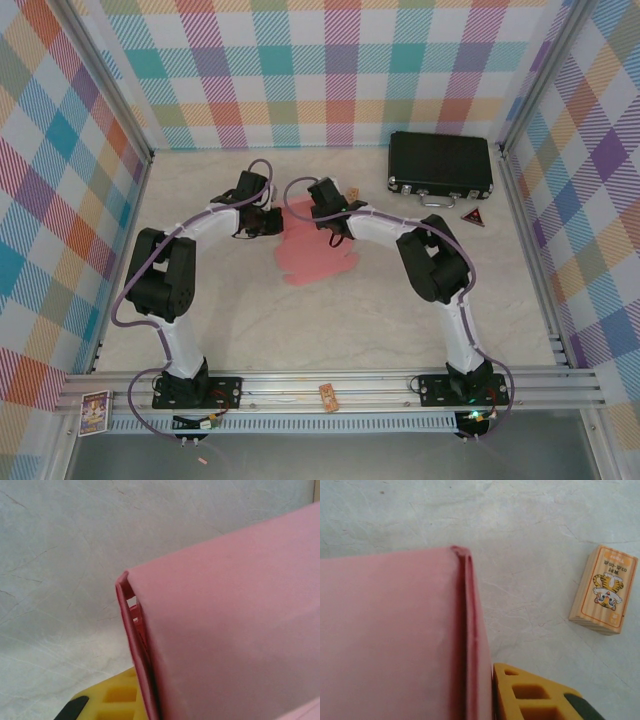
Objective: Fold the paper box
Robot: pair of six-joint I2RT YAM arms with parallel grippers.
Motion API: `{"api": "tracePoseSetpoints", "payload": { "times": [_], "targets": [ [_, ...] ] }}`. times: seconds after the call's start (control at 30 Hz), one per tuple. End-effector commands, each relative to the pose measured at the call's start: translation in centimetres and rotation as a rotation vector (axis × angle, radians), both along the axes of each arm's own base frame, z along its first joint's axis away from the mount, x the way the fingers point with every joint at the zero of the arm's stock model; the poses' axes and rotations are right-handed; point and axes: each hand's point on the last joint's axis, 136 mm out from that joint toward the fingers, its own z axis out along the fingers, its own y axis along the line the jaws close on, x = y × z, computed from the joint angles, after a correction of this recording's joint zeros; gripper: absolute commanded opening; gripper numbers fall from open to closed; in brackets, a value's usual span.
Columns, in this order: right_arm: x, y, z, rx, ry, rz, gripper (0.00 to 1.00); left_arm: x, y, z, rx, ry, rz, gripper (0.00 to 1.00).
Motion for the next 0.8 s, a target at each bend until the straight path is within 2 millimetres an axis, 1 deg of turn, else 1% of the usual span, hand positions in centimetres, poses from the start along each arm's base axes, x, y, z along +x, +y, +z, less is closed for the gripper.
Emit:
{"api": "tracePoseSetpoints", "payload": {
  "times": [0.0,0.23,0.33,0.6,0.77],
  "targets": [
    [-0.8,-0.2,-1.4,-0.023,0.053,-0.059,0.19,-1.0,-2.0,-0.2,-0.047,0.044,-0.066,0.12],
    [-0.7,-1.1,-1.9,-0.039,0.07,-0.191,0.15,-1.1,-2.2,-0.1,-0.058,0.047,-0.076,0.12],
    [-0.7,-1.3,-1.7,-0.047,0.064,-0.233,0.15,-1.1,-2.2,-0.1,-0.057,0.049,-0.078,0.12],
    [-1.0,-1.8,-2.2,-0.032,0.082,-0.316,0.13,-1.0,-2.4,-0.3,-0.06,0.053,-0.082,0.12],
    [-1.0,-1.5,-2.2,0.003,0.086,-0.344,0.13,-1.1,-2.3,-0.7,-0.054,0.062,-0.081,0.12]
  ]
}}
